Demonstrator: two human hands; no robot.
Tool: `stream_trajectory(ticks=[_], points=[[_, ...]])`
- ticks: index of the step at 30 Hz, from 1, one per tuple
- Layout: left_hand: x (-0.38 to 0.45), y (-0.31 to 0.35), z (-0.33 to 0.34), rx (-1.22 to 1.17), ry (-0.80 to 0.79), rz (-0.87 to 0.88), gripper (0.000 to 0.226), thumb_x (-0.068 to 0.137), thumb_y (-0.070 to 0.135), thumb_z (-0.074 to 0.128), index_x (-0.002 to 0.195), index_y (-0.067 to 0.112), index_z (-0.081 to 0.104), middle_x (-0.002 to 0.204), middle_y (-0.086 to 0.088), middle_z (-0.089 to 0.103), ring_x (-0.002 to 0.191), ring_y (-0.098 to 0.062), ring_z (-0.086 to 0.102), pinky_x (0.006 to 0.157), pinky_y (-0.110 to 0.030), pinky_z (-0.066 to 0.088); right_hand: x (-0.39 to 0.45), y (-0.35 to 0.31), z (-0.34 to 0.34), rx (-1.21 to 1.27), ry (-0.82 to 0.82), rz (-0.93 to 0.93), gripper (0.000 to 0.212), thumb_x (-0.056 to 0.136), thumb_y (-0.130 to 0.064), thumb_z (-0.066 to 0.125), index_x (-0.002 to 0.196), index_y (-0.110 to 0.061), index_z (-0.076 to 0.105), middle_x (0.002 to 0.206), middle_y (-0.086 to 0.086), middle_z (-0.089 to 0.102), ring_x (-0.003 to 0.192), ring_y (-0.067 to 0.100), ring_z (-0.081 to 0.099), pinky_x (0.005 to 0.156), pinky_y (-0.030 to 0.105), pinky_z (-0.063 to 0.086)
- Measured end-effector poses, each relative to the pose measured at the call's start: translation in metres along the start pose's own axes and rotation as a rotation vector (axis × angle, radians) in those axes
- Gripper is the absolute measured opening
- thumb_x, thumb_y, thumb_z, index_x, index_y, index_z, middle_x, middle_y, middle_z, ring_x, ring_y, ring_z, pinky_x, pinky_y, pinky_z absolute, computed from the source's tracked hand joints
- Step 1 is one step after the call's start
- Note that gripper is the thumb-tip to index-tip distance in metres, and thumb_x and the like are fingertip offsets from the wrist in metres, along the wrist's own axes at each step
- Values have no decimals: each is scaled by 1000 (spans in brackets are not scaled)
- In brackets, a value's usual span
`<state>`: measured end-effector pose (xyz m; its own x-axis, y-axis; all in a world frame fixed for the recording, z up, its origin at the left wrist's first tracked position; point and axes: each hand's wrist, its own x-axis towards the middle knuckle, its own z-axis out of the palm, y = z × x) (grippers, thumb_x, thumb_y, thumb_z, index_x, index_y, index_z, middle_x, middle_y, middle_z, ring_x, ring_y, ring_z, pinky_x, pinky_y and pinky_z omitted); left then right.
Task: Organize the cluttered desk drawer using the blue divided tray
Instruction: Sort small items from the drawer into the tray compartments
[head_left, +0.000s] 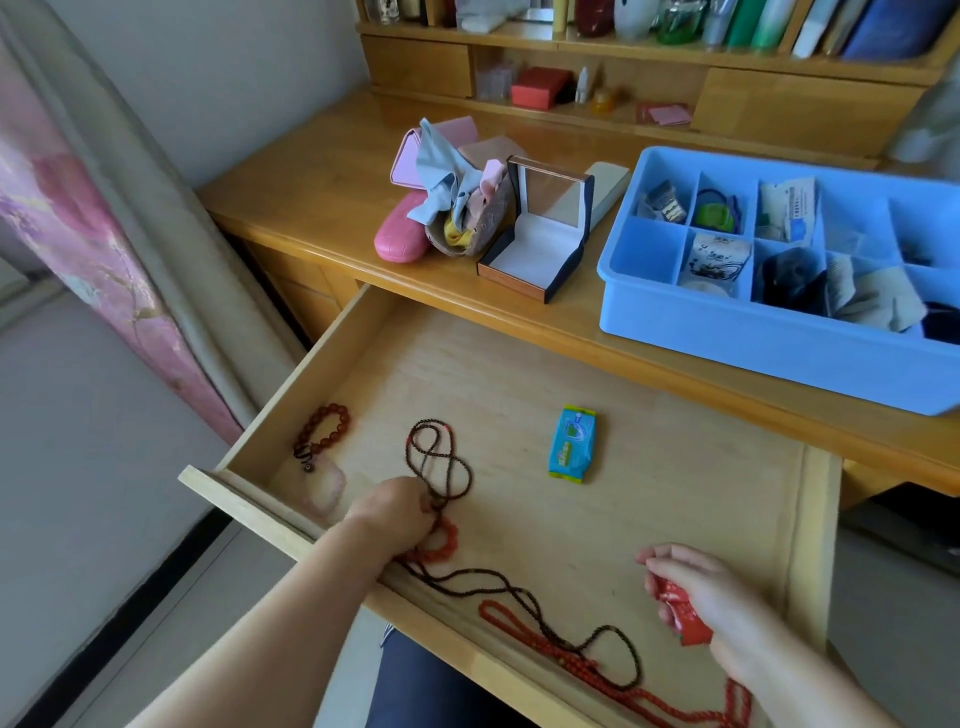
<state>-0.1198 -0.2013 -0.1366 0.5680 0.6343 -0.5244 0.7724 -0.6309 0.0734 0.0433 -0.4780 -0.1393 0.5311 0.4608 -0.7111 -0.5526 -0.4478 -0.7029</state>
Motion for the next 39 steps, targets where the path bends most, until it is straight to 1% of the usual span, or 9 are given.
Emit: stream_trajectory(ticks=[4, 7, 10, 12, 20, 28, 31, 35, 39], points=[[-38, 55, 0, -364, 257, 156, 6, 88, 27, 55, 93, 26, 58, 76, 10, 59, 72, -12, 61, 62, -24, 47, -1, -8, 5, 233, -49, 18, 21, 89, 8, 44, 92, -5, 59, 70, 12, 62, 42, 13, 52, 38, 16, 39], [-68, 102, 11, -928, 49, 174, 9, 80, 30, 68, 76, 29, 60, 59, 11, 54, 53, -4, 52, 51, -20, 45, -4, -19, 15, 423, -94, 35, 24, 91, 8, 40, 94, -7, 59, 68, 11, 69, 49, 15, 59, 43, 19, 49], [-81, 121, 17, -1551, -207, 34, 10, 83, 9, 67, 83, 16, 61, 54, 3, 51, 45, -9, 50, 45, -21, 47, -13, -34, 27, 650, -137, 22, 21, 94, 4, 39, 93, -6, 58, 69, 15, 70, 55, 20, 67, 51, 27, 57], [-88, 127, 19, -1712, -244, -40, 13, 87, -1, 57, 85, 12, 59, 57, -1, 53, 47, -12, 51, 44, -22, 46, -20, -43, 35, 736, -145, -17, 21, 94, 1, 41, 91, -9, 59, 71, 15, 69, 60, 21, 69, 56, 29, 58], [-111, 170, 15, -1646, -148, 163, 17, 92, 25, 60, 89, 8, 60, 63, -7, 50, 51, -16, 45, 47, -23, 36, -43, -53, 54, 539, 26, -207, 20, 99, -16, 43, 97, -24, 62, 74, 2, 71, 70, 17, 64, 50, 25, 48], [-120, 169, -1, -1813, -325, 270, 16, 96, 4, 45, 95, 7, 60, 78, -12, 67, 56, -18, 59, 49, -26, 52, -57, -70, 31, 766, -70, -174, 18, 97, -22, 48, 95, -25, 65, 69, 1, 70, 55, 13, 65, 45, 24, 48], [-124, 174, -5, -1783, -277, 236, 14, 97, 10, 47, 90, 11, 59, 68, -5, 60, 49, -16, 51, 41, -23, 43, -65, -71, 30, 627, -89, -290, 20, 97, -19, 46, 98, -24, 66, 79, 4, 71, 62, 11, 66, 58, 28, 45], [-132, 182, -10, -1687, -330, 330, 18, 88, 25, 65, 76, 13, 59, 55, -1, 48, 46, -13, 44, 38, -21, 36, -79, -70, 33, 347, -92, -370, 26, 95, -17, 45, 96, -30, 67, 87, 0, 74, 58, 9, 63, 40, 20, 41], [-136, 175, -16, -1722, -382, 422, 15, 79, 17, 67, 87, 5, 63, 66, -12, 61, 52, -18, 56, 46, -26, 50, -84, -78, 21, 612, -160, -252, 21, 95, -22, 49, 99, -28, 69, 89, 1, 75, 57, 14, 65, 35, 20, 37]])
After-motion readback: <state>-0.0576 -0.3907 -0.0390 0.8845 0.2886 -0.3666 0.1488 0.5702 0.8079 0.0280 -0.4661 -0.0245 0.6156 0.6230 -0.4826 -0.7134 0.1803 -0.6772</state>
